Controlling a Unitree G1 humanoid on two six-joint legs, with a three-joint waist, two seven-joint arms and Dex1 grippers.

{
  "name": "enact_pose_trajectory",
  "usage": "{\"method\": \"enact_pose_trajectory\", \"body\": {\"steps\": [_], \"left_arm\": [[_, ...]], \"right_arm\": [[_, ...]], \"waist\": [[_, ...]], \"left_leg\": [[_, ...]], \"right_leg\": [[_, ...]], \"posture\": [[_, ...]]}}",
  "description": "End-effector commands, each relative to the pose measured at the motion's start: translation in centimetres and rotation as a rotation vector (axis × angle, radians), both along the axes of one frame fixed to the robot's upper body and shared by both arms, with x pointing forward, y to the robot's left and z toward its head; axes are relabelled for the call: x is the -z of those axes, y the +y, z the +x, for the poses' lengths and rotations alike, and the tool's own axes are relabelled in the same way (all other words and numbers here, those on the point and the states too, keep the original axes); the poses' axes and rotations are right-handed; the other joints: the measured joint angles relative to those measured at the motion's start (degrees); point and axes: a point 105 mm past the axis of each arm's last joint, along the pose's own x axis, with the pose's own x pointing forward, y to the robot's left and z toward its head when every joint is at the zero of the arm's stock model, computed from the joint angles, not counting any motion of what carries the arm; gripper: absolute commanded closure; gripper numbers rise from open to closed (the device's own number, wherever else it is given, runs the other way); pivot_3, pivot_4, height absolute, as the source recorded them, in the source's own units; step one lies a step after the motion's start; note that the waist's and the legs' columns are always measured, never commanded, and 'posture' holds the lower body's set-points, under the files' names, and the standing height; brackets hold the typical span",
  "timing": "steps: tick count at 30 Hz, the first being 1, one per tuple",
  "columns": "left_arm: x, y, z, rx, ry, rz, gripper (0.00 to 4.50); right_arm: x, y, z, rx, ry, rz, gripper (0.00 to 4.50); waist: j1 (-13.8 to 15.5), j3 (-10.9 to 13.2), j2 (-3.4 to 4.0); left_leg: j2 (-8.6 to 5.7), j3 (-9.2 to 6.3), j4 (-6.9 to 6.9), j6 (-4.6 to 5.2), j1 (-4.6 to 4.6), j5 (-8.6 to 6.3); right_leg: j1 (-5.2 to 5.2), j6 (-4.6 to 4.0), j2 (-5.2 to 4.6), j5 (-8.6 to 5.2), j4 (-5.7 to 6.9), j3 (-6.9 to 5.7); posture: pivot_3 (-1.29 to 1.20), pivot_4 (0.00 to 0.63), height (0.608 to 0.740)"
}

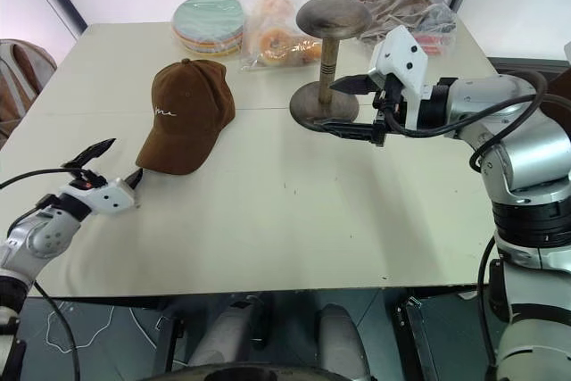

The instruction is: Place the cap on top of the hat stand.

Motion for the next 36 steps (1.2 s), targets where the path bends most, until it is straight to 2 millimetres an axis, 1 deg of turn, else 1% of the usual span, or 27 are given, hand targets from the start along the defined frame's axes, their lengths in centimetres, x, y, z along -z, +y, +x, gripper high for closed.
{"method": "enact_pose_trajectory", "body": {"steps": [1, 9, 19, 22, 23, 24, 27, 28, 29, 33, 36], "left_arm": [[0.4, 0.3, 0.6, -0.026, 0.004, -0.001, 0.0], [0.2, -0.2, 1.9, -0.026, -0.014, -0.018, 0.0], [0.4, -1.0, 2.5, -0.01, -0.012, -0.066, 0.0], [0.4, -1.1, 2.5, -0.003, -0.012, -0.071, 0.88], [0.4, -1.1, 2.5, -0.001, -0.012, -0.072, 1.29], [0.4, -1.1, 2.4, 0.001, -0.014, -0.074, 1.87], [0.4, -1.1, 2.4, 0.002, -0.018, -0.077, 3.45], [0.4, -1.1, 2.3, 0.002, -0.019, -0.079, 3.89], [0.4, -1.0, 2.3, 0.001, -0.02, -0.08, 4.43], [0.2, -0.9, 2.2, 0.001, -0.037, -0.083, 4.48], [-0.6, -0.7, 2.2, -0.006, -0.077, -0.095, 4.48]], "right_arm": [[-1.4, -0.2, -0.5, 0.0, -0.062, 0.007, 1.04], [-1.5, -0.2, -0.5, 0.005, -0.07, 0.006, 1.04], [-1.5, -0.1, -0.4, 0.009, -0.079, 0.004, 1.04], [-1.6, -0.1, -0.4, 0.01, -0.081, 0.003, 0.99], [-1.6, -0.1, -0.4, 0.011, -0.081, 0.004, 0.99], [-1.6, -0.1, -0.4, 0.01, -0.082, 0.004, 0.99], [-1.6, -0.1, -0.4, 0.01, -0.085, 0.005, 0.99], [-1.6, -0.1, -0.4, 0.01, -0.085, 0.005, 0.99], [-1.6, 0.0, -0.4, 0.01, -0.086, 0.005, 0.99], [-1.7, 0.0, -0.3, 0.009, -0.089, 0.005, 0.99], [-1.7, 0.0, -0.3, 0.008, -0.091, 0.006, 0.99]], "waist": [[0.0, 0.0, 0.0], [0.0, 0.0, 0.01], [0.1, 0.0, 0.02], [0.0, 0.0, 0.02], [0.0, 0.0, 0.01], [-0.1, 0.0, 0.01], [0.0, -0.1, 0.1], [0.0, -0.1, 0.16], [0.1, -0.2, 0.21], [0.1, -0.2, 0.22], [0.0, -0.2, 0.22]], "left_leg": [[0.0, 0.0, 0.0, 0.0, 0.0, 0.0], [-0.01, 0.0, 0.02, 0.0, 0.0, 0.01], [-0.03, 0.0, 0.06, -0.01, 0.0, 0.02], [-0.04, 0.0, 0.07, -0.01, 0.0, 0.02], [-0.04, 0.0, 0.07, -0.01, -0.01, 0.02], [-0.04, 0.0, 0.07, -0.01, -0.04, 0.02], [-0.04, 0.0, 0.07, -0.01, -0.04, 0.02], [-0.04, 0.01, 0.07, -0.01, -0.04, 0.02], [-0.05, 0.0, 0.07, -0.01, -0.03, 0.02], [-0.07, 0.0, 0.11, -0.01, -0.02, 0.02], [-0.07, 0.0, 0.11, -0.01, -0.03, 0.02]], "right_leg": [[0.01, 0.0, 0.0, 0.0, 0.01, 0.0], [0.05, 0.0, 0.01, 0.0, 0.06, -0.02], [0.05, 0.01, 0.0, 0.0, 0.12, -0.03], [0.05, 0.01, 0.0, 0.0, 0.13, -0.03], [0.04, 0.01, 0.0, 0.0, 0.14, -0.02], [0.02, 0.01, 0.0, 0.0, 0.13, -0.02], [0.0, 0.01, 0.0, 0.0, 0.15, -0.02], [0.0, 0.01, -0.01, 0.0, 0.16, -0.01], [0.02, 0.01, -0.01, 0.0, 0.16, -0.01], [0.04, 0.01, -0.03, 0.0, 0.17, -0.02], [0.02, 0.01, -0.03, 0.0, 0.21, -0.02]], "posture": [[0.0, 0.15, 0.74], [0.0, 0.15, 0.74], [0.0, 0.15, 0.74], [0.0, 0.15, 0.74], [0.0, 0.15, 0.74], [0.0, 0.15, 0.74], [0.0, 0.15, 0.74], [0.0, 0.15, 0.74], [0.0, 0.15, 0.74], [0.0, 0.15, 0.74], [0.0, 0.15, 0.74]]}}
